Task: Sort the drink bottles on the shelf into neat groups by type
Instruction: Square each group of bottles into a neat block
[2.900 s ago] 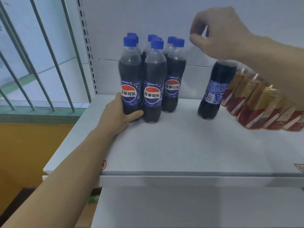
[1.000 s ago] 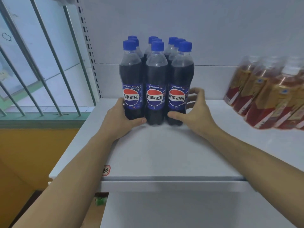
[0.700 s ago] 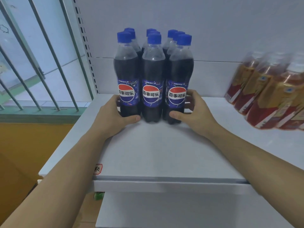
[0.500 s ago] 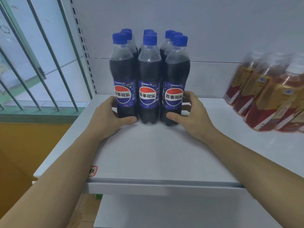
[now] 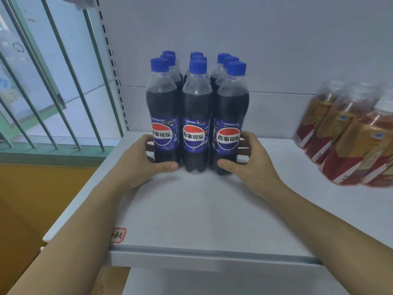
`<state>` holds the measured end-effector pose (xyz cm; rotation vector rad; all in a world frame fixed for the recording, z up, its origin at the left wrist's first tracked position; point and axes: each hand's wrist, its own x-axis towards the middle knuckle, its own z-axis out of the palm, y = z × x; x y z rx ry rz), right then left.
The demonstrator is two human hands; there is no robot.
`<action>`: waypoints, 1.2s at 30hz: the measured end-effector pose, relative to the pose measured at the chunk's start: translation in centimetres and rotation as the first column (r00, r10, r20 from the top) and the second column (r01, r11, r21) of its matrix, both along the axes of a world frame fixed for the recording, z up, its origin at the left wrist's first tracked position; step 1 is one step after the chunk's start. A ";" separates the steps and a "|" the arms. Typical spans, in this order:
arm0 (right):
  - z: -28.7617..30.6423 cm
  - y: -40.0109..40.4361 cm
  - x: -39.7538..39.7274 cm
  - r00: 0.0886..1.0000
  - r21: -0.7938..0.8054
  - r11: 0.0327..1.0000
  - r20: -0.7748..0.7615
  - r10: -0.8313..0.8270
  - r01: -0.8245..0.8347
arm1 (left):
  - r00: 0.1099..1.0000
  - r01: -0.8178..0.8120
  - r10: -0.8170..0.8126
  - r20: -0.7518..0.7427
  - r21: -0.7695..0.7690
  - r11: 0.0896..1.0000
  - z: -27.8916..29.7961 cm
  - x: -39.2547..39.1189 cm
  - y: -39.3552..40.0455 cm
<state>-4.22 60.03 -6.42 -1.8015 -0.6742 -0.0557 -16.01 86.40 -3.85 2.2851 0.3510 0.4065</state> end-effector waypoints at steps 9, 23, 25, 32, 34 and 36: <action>7.9 2.1 4.8 0.951 0.325 0.896 -0.168 -0.259 0.301 | 0.958 -0.198 0.213 0.191 -0.092 0.976 4.5 5.7 4.0; 1.9 6.3 6.9 0.772 0.406 0.884 -0.630 0.087 0.232 | 0.964 0.212 0.029 0.266 -0.825 0.524 -0.5 9.1 1.6; 1.6 6.3 6.7 0.768 0.430 0.872 -0.632 0.104 0.236 | 0.962 0.215 0.033 0.272 -0.825 0.523 -0.5 9.1 1.7; 2.4 6.0 6.5 0.764 0.321 0.899 -0.644 -0.024 0.298 | 0.967 0.145 0.113 0.228 -0.857 0.494 -0.3 9.1 1.2; 2.7 6.5 6.6 0.727 0.274 0.912 -0.685 -0.038 0.306 | 0.961 0.140 0.142 0.236 -0.863 0.486 -0.3 9.1 1.2; 2.3 6.5 6.7 0.735 0.338 0.893 -0.678 0.012 0.296 | 0.953 0.147 0.163 0.254 -0.863 0.483 -0.3 9.1 1.0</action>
